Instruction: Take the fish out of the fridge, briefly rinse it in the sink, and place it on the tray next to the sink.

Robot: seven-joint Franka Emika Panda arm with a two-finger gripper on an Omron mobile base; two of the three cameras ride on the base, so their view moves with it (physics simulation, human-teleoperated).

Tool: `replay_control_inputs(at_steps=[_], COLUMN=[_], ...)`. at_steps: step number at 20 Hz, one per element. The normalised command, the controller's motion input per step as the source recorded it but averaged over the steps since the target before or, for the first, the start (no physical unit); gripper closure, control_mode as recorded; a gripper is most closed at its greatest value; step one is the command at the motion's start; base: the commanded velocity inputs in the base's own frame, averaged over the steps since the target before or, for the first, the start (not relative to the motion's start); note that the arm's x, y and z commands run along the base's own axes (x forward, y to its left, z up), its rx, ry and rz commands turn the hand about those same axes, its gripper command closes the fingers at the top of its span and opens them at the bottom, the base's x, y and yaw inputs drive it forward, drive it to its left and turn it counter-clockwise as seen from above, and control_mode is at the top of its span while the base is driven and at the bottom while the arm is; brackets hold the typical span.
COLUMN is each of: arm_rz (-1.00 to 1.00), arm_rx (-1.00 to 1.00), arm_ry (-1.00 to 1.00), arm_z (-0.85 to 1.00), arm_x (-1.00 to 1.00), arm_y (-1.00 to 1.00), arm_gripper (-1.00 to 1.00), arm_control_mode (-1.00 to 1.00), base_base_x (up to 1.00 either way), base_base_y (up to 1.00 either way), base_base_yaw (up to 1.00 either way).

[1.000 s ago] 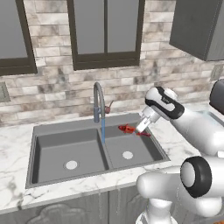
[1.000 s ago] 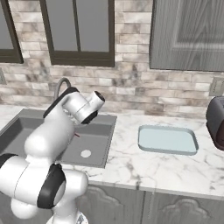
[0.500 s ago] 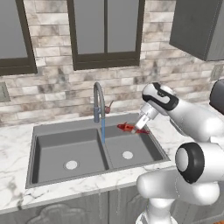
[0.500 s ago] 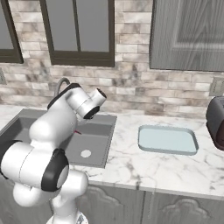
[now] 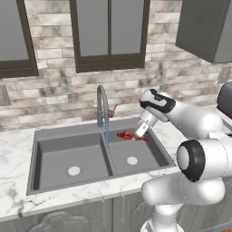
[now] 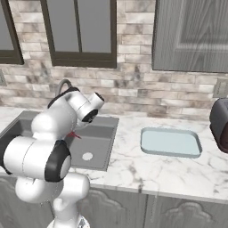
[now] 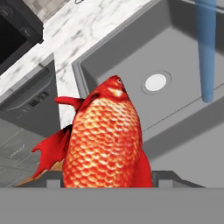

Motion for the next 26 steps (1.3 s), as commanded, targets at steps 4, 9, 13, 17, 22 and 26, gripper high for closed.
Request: replay_control_inputs(at_steps=[4, 9, 13, 17, 22, 26], arm_rz=[0.0, 0.0, 0.0, 0.0, 0.0, 0.0], arm_rx=[-0.01, -0.01, -0.01, -0.04, -0.06, -0.08], arm_ry=[0.0, 0.0, -0.01, -0.05, -0.11, -0.22], arm_z=[0.0, 0.0, -0.05, -0.2, -0.24, -0.12], arm_x=[0.14, 0.19, 0.18, 0.16, 0.12, 0.11], arm_y=[0.23, 0.22, 0.12, 0.09, 0.14, 0.11], arm_gripper=[1.0, 1.0, 1.0, 1.0, 1.0, 1.0], arm_control_mode=[-1.0, -1.0, -1.0, -1.0, -1.0, -1.0], base_base_x=[0.0, 0.0, 0.0, 0.0, 0.0, 0.0], base_base_y=[0.0, 0.0, 0.0, 0.0, 0.0, 0.0], base_base_yaw=[0.0, 0.0, 0.0, 0.0, 0.0, 0.0])
